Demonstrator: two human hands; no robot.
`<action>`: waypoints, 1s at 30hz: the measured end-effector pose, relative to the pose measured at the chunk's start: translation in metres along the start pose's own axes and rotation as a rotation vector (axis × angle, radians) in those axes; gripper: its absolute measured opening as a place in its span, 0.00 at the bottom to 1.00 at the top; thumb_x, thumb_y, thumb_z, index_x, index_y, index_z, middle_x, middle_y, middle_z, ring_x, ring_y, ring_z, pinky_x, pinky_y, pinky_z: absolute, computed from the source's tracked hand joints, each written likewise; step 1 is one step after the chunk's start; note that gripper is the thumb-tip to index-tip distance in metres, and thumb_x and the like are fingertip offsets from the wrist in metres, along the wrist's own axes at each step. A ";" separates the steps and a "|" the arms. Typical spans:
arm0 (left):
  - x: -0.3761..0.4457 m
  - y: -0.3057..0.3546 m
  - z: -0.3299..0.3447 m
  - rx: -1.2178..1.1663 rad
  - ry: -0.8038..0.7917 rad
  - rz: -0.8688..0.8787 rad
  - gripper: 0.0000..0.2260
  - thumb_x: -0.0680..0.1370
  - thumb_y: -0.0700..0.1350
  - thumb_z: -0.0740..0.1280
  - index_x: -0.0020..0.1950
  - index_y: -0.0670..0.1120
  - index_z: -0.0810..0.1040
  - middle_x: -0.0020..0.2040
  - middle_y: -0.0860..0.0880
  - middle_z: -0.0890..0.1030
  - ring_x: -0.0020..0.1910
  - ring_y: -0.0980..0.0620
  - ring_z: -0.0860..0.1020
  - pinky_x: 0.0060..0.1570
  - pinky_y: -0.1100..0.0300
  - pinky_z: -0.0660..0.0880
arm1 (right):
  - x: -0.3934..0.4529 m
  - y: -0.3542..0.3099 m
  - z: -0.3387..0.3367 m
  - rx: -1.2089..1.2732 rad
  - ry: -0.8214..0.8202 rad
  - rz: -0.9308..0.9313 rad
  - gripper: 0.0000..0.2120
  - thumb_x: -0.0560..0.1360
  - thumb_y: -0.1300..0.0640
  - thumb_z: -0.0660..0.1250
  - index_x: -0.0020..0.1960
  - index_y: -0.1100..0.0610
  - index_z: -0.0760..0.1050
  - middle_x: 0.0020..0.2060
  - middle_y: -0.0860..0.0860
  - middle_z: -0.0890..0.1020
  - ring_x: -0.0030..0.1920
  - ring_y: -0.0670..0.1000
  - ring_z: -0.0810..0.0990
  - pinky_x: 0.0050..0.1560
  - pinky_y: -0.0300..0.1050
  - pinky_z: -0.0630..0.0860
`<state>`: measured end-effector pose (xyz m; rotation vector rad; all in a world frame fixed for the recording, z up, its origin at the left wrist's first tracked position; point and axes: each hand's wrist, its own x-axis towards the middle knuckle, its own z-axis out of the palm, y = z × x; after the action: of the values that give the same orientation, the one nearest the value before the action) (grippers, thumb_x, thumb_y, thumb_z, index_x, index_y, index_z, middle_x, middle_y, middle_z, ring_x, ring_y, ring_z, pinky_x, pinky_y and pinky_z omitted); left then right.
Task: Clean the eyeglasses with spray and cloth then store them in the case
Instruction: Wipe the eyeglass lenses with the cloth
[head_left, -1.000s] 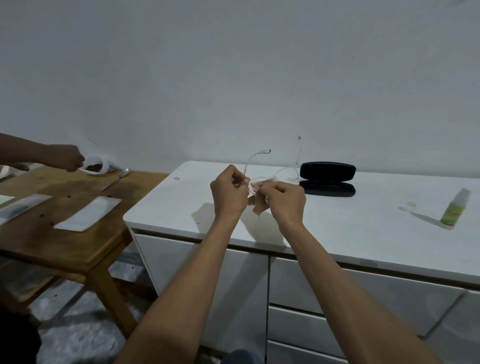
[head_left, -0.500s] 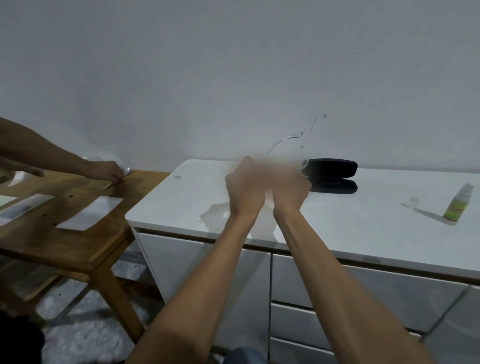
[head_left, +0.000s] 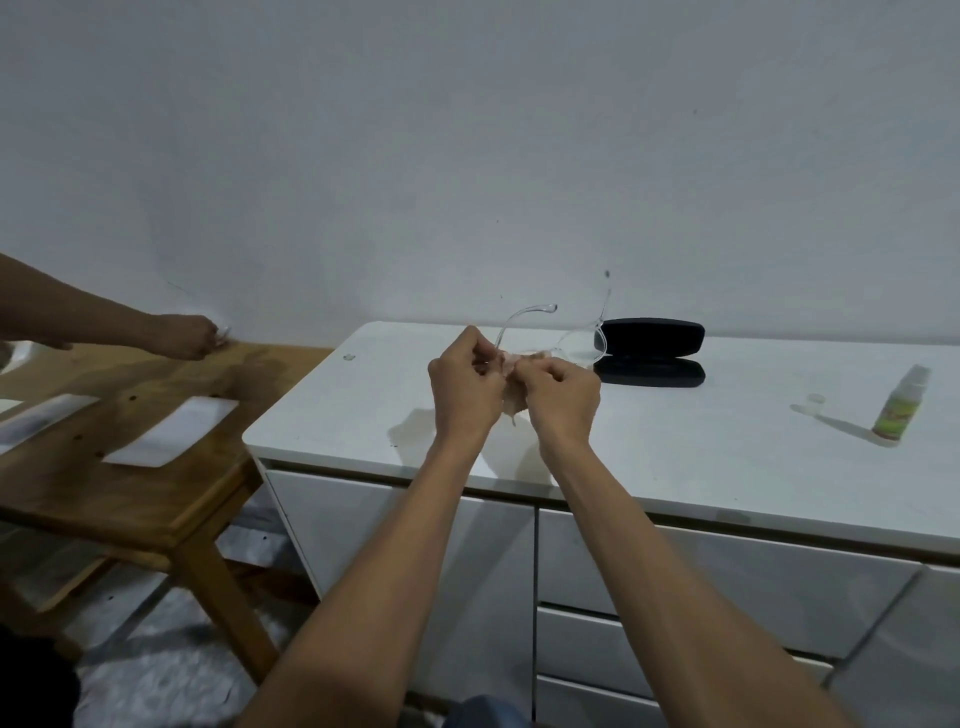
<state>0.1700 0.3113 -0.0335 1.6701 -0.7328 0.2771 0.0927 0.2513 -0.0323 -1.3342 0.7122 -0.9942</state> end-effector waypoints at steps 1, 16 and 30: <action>-0.002 0.001 0.001 -0.002 0.003 0.012 0.09 0.73 0.31 0.69 0.37 0.44 0.75 0.35 0.47 0.82 0.36 0.46 0.82 0.38 0.50 0.80 | -0.001 0.000 0.005 0.037 0.059 0.003 0.06 0.72 0.63 0.74 0.36 0.59 0.85 0.23 0.47 0.82 0.23 0.41 0.78 0.31 0.34 0.75; 0.005 0.006 0.013 -0.086 0.093 -0.103 0.11 0.72 0.32 0.72 0.36 0.45 0.74 0.36 0.47 0.83 0.37 0.45 0.83 0.40 0.47 0.82 | 0.012 -0.007 -0.002 0.053 0.069 -0.013 0.05 0.71 0.68 0.72 0.38 0.63 0.85 0.31 0.53 0.85 0.29 0.51 0.85 0.30 0.40 0.79; 0.014 -0.005 0.006 -0.013 0.091 -0.115 0.15 0.70 0.30 0.68 0.33 0.50 0.71 0.34 0.48 0.82 0.35 0.42 0.82 0.39 0.45 0.81 | 0.010 -0.006 -0.015 -0.036 -0.185 0.042 0.05 0.70 0.68 0.71 0.37 0.69 0.82 0.30 0.61 0.84 0.28 0.63 0.85 0.43 0.57 0.84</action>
<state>0.1824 0.3014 -0.0319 1.6692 -0.5673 0.2649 0.0824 0.2361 -0.0270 -1.4165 0.6166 -0.8160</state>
